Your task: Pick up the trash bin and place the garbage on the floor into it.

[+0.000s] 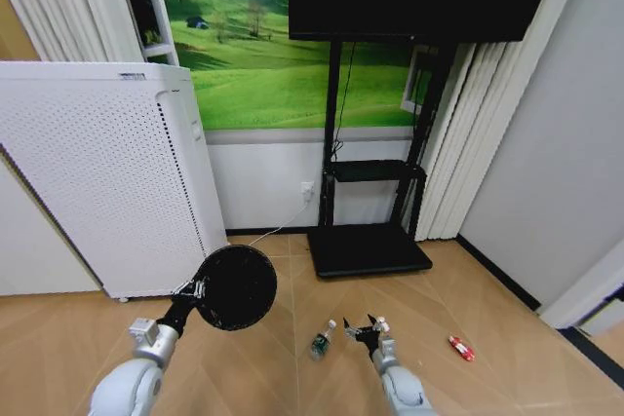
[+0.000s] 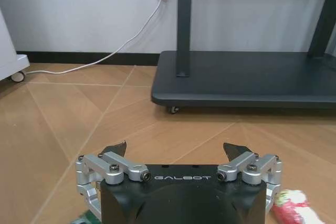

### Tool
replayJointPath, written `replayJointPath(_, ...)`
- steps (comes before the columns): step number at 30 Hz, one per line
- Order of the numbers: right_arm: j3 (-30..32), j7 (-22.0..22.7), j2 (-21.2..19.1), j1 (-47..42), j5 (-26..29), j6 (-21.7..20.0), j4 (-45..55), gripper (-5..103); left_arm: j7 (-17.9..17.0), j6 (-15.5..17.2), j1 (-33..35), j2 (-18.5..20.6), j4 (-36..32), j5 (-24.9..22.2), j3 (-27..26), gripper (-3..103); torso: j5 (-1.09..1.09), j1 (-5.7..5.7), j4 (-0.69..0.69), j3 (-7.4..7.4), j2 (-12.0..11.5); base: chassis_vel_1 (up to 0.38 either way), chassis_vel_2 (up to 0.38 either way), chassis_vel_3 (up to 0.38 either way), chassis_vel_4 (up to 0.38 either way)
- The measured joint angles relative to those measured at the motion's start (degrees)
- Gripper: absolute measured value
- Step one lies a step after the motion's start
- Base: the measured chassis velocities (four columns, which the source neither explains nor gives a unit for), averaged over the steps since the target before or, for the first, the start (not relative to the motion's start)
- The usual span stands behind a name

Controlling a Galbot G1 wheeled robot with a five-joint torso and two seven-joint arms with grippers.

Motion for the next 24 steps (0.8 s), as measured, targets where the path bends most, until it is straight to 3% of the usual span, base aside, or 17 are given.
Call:
replayJointPath(8,-0.3,1.2,-0.1,0.1,2.7,-1.4,-0.3,100,-0.4,0.0,0.1,-0.8,-0.1,0.5,0.4,4,-0.04,0.0,0.01,-0.01,0.0,0.154,0.126,-0.148,-0.14)
replayJointPath(11,-1.7,6.9,0.1,-0.7,11.8,-9.0,2.7,100,-0.9,0.4,0.3,-0.8,-0.3,0.5,0.5,4,-0.01,0.0,0.0,0.0,0.0,0.031,0.035,-0.03,-0.014)
replayJointPath(12,-1.7,6.9,0.1,-0.7,11.8,-9.0,2.7,100,-0.9,0.4,0.3,-0.8,-0.3,0.5,0.5,4,-0.01,0.0,0.0,0.0,0.0,0.0,0.0,0.0,0.0)
replayJointPath(15,-3.1,18.0,1.3,-0.4,24.1,-20.2,5.8,100,-2.0,1.7,-0.2,0.3,-0.7,-0.4,1.4,4,-0.01,0.0,0.0,0.0,0.0,-0.037,-0.035,0.06,0.031)
replayJointPath(16,-3.1,18.0,1.3,-0.4,24.1,-20.2,5.8,100,-2.0,1.7,-0.2,0.3,-0.7,-0.4,1.4,4,-0.01,0.0,0.0,0.0,0.0,-0.043,-0.032,0.06,0.018)
replayJointPath(18,-3.9,22.5,2.1,0.5,28.2,-24.3,6.2,100,-3.2,2.5,-1.7,2.5,-1.1,-1.8,2.9,4,-0.01,0.0,-0.01,0.0,0.0,0.0,0.0,0.0,0.0)
replayJointPath(24,-4.6,23.2,2.8,2.4,27.9,-25.7,3.7,100,-4.6,3.3,-4.9,6.3,-1.0,-4.5,6.9,4,-0.01,0.0,0.0,0.0,0.0,0.0,0.0,0.0,0.0)
